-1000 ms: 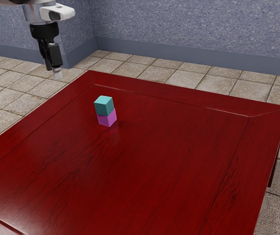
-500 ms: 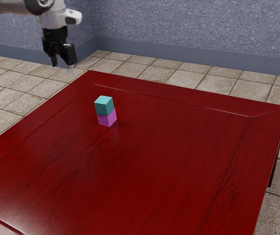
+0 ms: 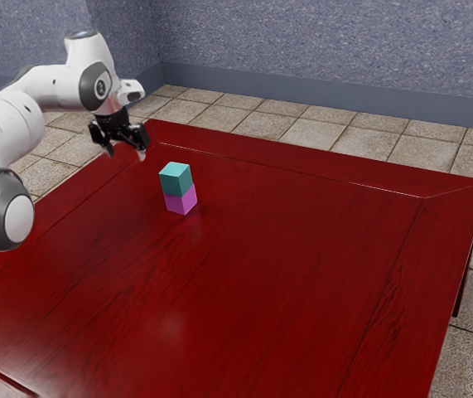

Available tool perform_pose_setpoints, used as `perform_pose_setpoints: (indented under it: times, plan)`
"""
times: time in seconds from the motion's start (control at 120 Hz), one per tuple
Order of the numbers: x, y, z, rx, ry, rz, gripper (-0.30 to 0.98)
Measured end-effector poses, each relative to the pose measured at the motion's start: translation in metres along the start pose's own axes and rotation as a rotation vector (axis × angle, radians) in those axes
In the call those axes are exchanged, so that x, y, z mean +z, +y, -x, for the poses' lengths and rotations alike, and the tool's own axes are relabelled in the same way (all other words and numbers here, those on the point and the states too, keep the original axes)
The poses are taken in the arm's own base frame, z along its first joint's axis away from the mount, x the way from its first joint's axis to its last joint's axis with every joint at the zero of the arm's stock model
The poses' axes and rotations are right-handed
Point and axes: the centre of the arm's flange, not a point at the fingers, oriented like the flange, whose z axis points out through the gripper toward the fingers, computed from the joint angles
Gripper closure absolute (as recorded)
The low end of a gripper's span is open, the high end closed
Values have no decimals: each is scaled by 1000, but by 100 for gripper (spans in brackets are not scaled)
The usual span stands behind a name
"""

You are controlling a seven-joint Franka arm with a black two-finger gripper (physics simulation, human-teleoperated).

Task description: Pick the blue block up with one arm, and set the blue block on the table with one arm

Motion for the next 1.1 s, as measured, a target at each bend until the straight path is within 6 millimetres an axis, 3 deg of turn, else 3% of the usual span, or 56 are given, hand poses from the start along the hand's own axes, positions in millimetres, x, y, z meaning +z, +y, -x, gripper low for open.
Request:
perform_pose_setpoints:
  times: [0.067, 0.192, 0.383, 0.5, 0.633, 1.1]
  plan:
    - [12, -2, -13, -14, 47, -3, 0]
    - [15, -21, -20, -51, 102, 0, 0]
    - [19, 39, -29, 5, 137, 92, 0]
    - [40, 72, -31, 43, 121, 112, 0]
    - [53, 84, -32, 92, 114, 43, 0]
    - [54, 94, -35, 143, 150, -21, 0]
